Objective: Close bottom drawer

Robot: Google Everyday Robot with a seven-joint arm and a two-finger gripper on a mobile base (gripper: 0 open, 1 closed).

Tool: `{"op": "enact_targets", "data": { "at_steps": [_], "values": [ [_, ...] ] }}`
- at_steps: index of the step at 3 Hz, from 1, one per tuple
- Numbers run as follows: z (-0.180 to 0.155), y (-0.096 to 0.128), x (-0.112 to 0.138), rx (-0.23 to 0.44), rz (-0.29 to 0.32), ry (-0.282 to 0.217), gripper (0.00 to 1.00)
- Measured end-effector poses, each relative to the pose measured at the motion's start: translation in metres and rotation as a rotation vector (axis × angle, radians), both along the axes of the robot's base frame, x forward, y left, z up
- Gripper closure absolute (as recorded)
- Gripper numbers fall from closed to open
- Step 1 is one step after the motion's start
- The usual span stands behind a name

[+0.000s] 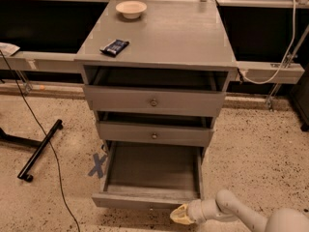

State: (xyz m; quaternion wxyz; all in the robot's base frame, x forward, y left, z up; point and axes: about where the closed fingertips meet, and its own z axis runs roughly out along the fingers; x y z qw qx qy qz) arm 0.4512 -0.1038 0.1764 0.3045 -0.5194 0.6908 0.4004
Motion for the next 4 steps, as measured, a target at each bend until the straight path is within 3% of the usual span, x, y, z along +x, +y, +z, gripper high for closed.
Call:
{"op": "enact_targets", "data": {
  "at_steps": [1,3,4],
  "values": [
    [-0.024,-0.003,0.017,-0.005,-0.02,0.022,1.0],
    [-0.043,0.002,0.028,-0.01,-0.033,0.039,1.0],
    [-0.056,0.029,0.043,-0.008,-0.026,0.022,1.0]
  ]
}}
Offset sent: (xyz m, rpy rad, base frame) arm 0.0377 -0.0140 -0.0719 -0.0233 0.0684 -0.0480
